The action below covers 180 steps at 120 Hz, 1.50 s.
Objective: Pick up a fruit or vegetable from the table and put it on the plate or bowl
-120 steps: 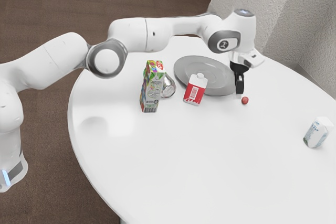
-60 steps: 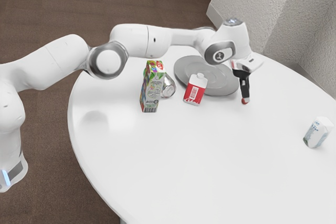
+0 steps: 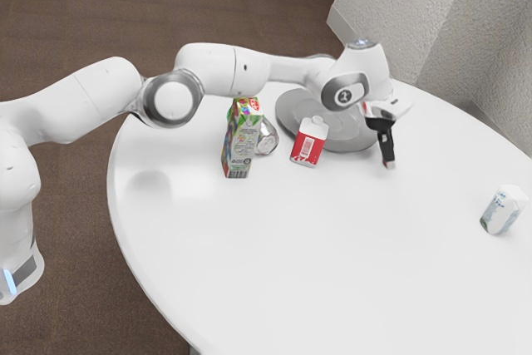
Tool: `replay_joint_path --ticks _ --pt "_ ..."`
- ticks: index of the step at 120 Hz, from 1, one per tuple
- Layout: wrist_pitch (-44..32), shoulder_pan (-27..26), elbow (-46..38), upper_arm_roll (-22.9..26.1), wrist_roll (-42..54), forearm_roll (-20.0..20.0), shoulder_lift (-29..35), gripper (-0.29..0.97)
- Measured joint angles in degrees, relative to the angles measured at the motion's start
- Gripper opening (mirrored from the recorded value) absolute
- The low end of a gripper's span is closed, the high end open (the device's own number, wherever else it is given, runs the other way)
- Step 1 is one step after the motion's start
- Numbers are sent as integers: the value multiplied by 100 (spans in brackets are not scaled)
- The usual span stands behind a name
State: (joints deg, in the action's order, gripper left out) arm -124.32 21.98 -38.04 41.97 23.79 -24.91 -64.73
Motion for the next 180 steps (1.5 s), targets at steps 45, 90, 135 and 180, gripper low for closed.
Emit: replay_joint_path --ticks 45,90,135,180 --pt "-145 79 -129 -74 -74 280 -7 68" --pt "-281 73 -150 -121 -126 473 -53 24" --pt "-194 -7 -206 -346 -152 443 97 20" --pt "159 -964 -2616 -2695 -361 1187 2890 15"
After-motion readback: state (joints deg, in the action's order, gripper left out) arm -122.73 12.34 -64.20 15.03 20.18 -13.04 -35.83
